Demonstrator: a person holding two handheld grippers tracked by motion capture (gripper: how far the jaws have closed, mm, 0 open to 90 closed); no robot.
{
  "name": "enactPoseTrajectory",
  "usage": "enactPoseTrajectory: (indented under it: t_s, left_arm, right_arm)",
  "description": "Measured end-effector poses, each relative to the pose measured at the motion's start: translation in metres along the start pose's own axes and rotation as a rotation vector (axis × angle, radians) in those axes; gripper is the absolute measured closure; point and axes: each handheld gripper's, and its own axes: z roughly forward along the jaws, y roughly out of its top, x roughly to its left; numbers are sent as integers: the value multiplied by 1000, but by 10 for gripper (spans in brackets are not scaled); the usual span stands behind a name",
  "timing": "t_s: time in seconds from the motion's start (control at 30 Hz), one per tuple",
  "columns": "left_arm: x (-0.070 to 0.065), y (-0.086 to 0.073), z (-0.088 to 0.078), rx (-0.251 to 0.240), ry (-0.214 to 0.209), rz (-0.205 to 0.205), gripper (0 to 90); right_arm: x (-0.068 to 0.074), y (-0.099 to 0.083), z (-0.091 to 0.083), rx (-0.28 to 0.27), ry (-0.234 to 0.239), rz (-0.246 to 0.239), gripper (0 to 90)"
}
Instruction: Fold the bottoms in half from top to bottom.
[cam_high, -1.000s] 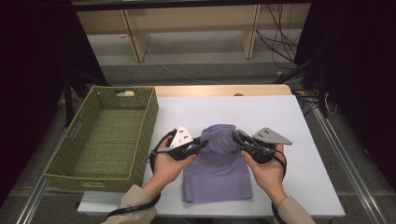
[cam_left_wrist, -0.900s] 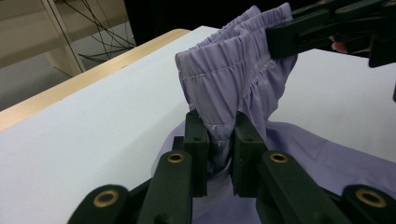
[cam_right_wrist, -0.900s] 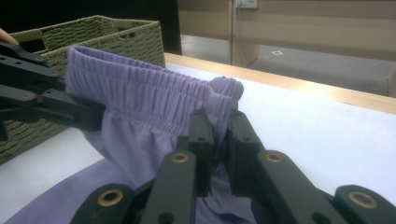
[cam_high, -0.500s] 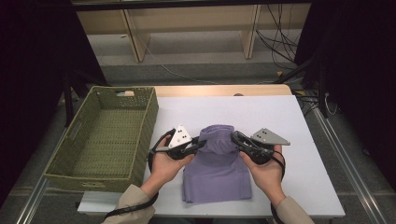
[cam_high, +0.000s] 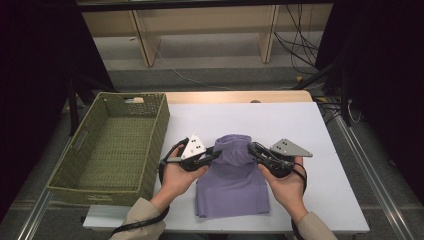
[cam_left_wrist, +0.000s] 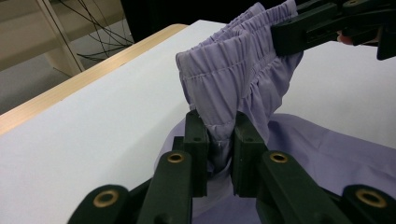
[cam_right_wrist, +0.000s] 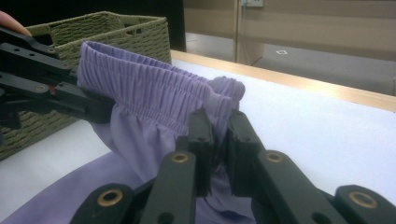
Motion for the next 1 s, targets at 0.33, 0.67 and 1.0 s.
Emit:
enactPoseTrajectory:
  t_s: [0.33, 0.67, 1.0]
  left_arm:
    - [-1, -9, 5, 19, -22, -21, 792]
    - [-8, -9, 3, 29, -24, 8, 791]
    - [-10, -12, 1, 40, -33, 14, 791]
  right_arm:
    - [1, -7, 0, 34, 5, 6, 824]
    - [2, -12, -6, 42, 12, 7, 824]
    - [5, -14, -8, 55, 23, 6, 824]
